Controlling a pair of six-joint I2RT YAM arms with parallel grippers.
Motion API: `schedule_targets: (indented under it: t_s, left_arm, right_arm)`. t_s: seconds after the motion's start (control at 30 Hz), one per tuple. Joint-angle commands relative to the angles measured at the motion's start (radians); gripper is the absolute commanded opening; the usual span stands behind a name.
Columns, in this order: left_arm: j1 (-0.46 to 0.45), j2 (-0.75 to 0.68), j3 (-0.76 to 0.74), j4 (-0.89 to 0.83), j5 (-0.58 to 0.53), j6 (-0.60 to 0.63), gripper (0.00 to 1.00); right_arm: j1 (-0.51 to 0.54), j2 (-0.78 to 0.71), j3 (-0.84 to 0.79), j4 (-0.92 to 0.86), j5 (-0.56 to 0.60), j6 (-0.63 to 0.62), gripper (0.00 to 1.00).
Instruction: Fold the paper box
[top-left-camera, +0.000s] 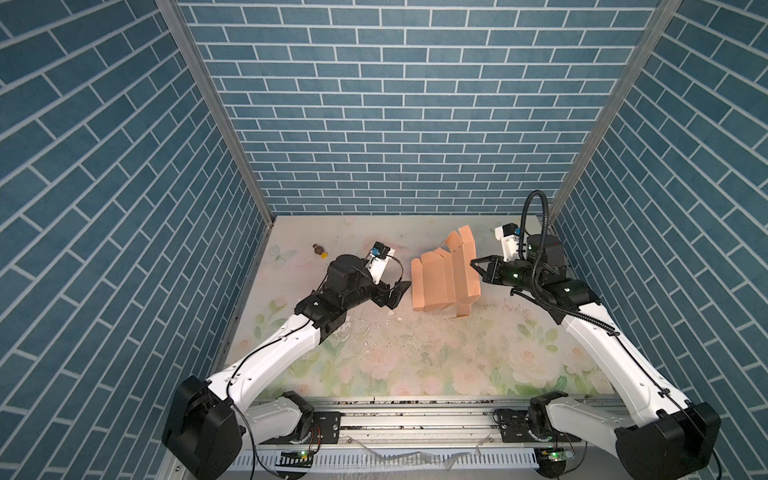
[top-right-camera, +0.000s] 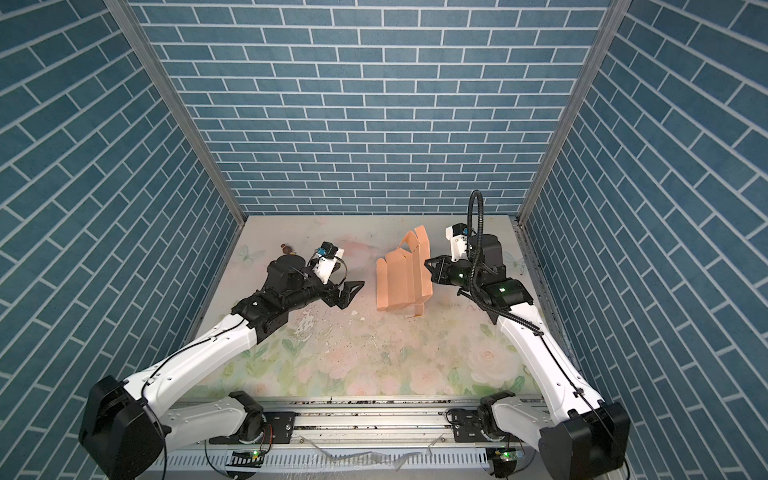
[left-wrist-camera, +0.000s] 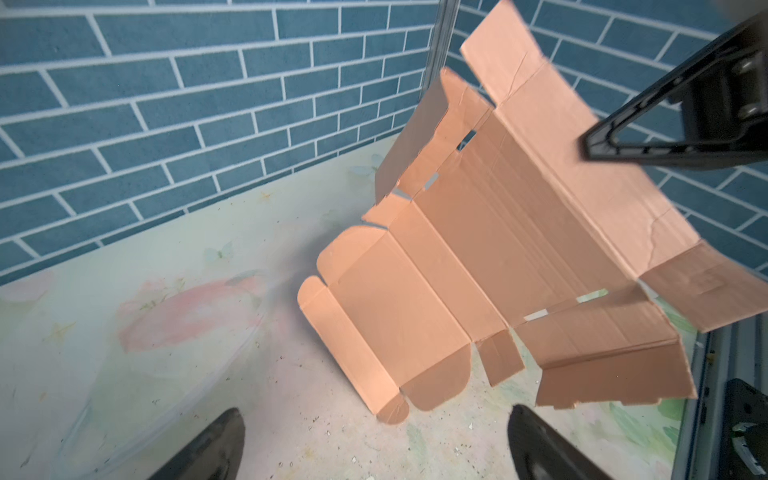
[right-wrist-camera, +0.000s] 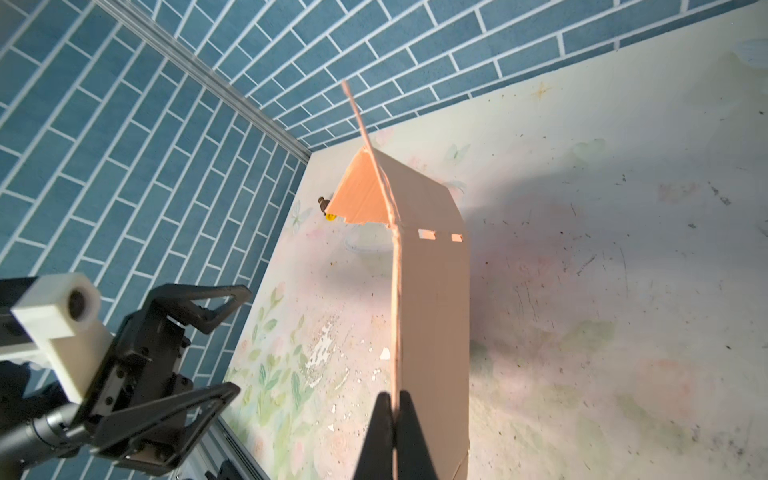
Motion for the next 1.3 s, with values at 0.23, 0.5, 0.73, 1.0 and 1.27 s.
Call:
schedule_targets:
  t_s: [0.23, 0.5, 0.73, 1.0, 1.27]
  left_arm:
    - [-0.056, 0.143, 0.138, 0.036, 0.12, 0.113, 1.0]
    - [-0.089, 0.278, 0.252, 0.056, 0.045, 0.231, 1.0]
    - [-0.089, 0.394, 0.336, 0.103, 0.027, 0.254, 0.98]
    - [-0.091, 0.516, 0.452, 0.122, 0.039, 0.281, 0.79]
    - [-0.092, 0.524, 0.475, 0.132, 0.017, 0.264, 0.5]
  right_arm:
    - [0.009, -0.054, 0.023, -0.075, -0.054, -0.097, 0.0]
    - [0.012, -0.107, 0.024, -0.115, -0.053, -0.12, 0.0]
    - [0.014, -0.115, 0.024, -0.111, -0.06, -0.119, 0.0]
    - [0.018, -0.074, 0.044, -0.115, -0.068, -0.122, 0.0]
    - [0.02, -0.045, 0.056, -0.114, -0.056, -0.129, 0.0]
